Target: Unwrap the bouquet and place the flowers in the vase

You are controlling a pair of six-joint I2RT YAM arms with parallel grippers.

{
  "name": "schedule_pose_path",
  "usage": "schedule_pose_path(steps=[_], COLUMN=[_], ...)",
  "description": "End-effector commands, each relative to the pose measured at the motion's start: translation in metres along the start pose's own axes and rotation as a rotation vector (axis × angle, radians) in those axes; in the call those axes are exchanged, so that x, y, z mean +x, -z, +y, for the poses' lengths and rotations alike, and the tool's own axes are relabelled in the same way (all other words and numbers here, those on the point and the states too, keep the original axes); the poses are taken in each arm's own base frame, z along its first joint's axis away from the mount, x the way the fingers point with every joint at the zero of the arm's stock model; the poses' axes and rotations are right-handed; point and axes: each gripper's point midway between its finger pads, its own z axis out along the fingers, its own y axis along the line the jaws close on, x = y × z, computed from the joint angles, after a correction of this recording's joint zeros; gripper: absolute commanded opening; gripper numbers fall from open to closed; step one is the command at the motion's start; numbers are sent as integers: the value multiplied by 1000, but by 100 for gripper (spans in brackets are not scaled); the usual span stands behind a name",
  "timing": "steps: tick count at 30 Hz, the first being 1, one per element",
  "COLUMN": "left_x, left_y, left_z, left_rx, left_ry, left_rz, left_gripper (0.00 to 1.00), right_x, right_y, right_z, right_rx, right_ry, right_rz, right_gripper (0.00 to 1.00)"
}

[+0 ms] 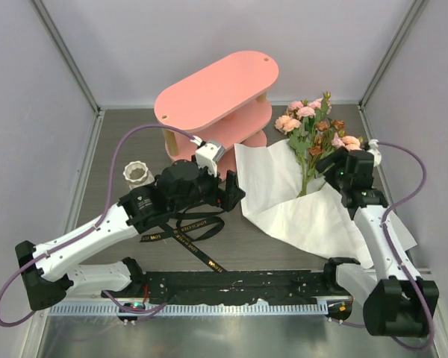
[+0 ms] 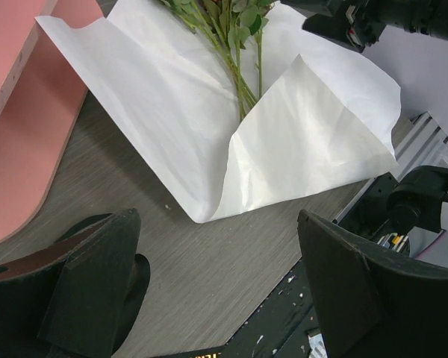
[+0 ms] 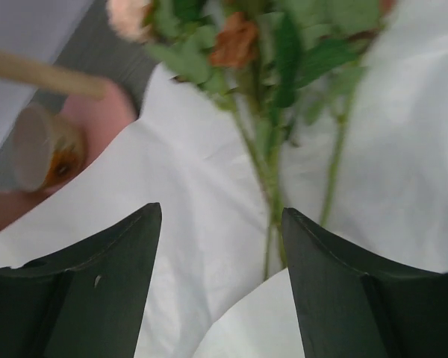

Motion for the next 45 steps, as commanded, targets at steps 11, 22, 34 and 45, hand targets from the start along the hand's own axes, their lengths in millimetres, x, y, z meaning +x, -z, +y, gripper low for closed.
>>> schedule_pose_path(steps=[11, 22, 34, 45], left_x=[-19, -14, -6, 51], left_y=[12, 2, -22, -103], left_z=[-4, -1, -21, -37], left_rx=[23, 17, 104, 131], left_ry=[-9, -70, -26, 53], left_rz=[-68, -59, -16, 274], left_gripper=[91, 91, 92, 88], right_x=[2, 95, 162, 155], right_y=[-45, -3, 82, 131], right_z=[-136, -101, -67, -38], right_rx=[544, 280, 169, 45], right_ry=[-265, -327, -229, -223], right_rz=[228, 504, 722, 739], right_gripper=[66, 43, 45, 45])
